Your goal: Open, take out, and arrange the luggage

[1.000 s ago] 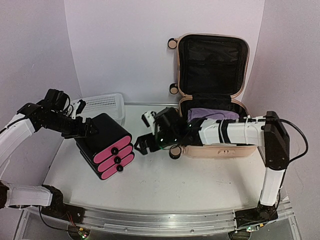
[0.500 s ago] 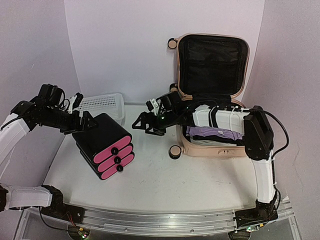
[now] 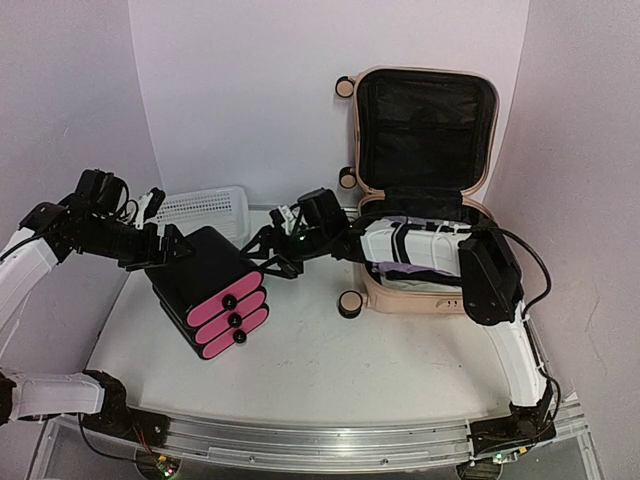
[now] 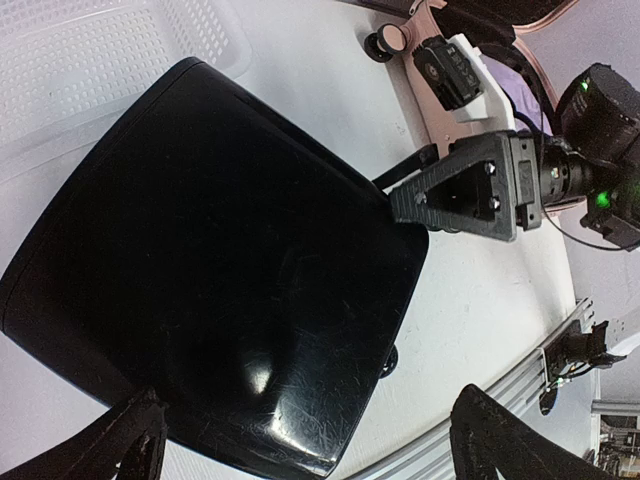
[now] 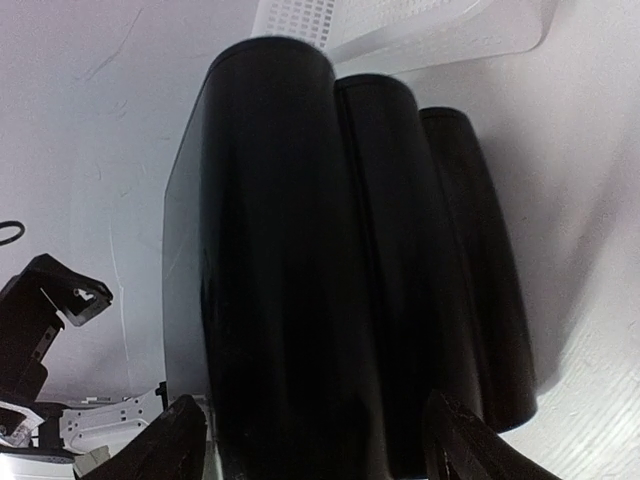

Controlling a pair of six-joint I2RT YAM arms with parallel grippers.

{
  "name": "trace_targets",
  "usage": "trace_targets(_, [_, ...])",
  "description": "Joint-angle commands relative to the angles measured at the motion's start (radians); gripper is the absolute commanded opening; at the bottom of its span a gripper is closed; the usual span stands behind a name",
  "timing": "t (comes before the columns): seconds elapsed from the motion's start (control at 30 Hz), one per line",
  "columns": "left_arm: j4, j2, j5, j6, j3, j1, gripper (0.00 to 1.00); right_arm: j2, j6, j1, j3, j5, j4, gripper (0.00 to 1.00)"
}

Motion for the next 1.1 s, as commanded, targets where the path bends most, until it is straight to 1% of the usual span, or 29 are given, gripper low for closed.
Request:
trace_targets(0.0, [0.002,-0.014,0.003,-0.004,0.014,0.001,0.99,-0.013,0.010,0.064,0.024,0.009,0.063,0.73])
trace_targets(0.13, [0.001,-0.010,-0.002,0.003,0.028,0.001,0.99,-0.013,0.019,0.109,-0.001,0.096,0.109,0.65])
trace_targets(0.27, [0.000,-0.012,0.004,-0.008,0.037,0.001,0.99,-0.006,0.053,0.166,-0.030,0.206,0.184,0.68])
trace_targets(0.47, [-0.004,-0.039,0.000,-0.018,0.031,0.002,0.99,0.046,-0.014,0.266,0.038,0.375,0.195,0.71])
trace_targets(0.53, [-0.008,-0.048,0.000,-0.021,0.028,0.002,0.99,0.082,-0.026,0.284,0.084,0.412,0.191,0.71])
trace_targets(0.57, [-0.012,-0.051,-0.002,-0.023,0.028,0.002,1.00,0.102,-0.031,0.289,0.132,0.420,0.180,0.71])
trace_targets(0.73, [-0.018,-0.060,0.002,-0.039,0.026,0.002,0.99,0.227,-0.046,0.319,0.324,0.398,0.126,0.71])
trace_targets(0.8, [-0.019,-0.056,0.004,-0.037,0.031,0.002,1.00,0.249,-0.049,0.320,0.359,0.380,0.104,0.72])
trace_targets(0.87, [-0.021,-0.047,0.008,-0.036,0.039,0.002,0.99,0.203,-0.103,0.316,0.323,0.392,0.085,0.78])
trace_targets(0.9, [-0.022,-0.043,0.009,-0.038,0.044,0.002,0.99,0.170,-0.140,0.313,0.295,0.413,0.058,0.83])
trace_targets(0.97, [-0.021,-0.031,0.013,-0.042,0.050,0.001,0.99,0.102,-0.204,0.290,0.244,0.431,-0.010,0.87])
trace_targets(1.03, [-0.020,-0.005,0.021,-0.039,0.060,0.001,0.99,0.010,-0.273,0.264,0.159,0.454,-0.074,0.90])
trace_targets(1.07, [-0.018,0.007,0.026,-0.034,0.067,0.002,0.99,-0.045,-0.315,0.253,0.111,0.480,-0.112,0.95])
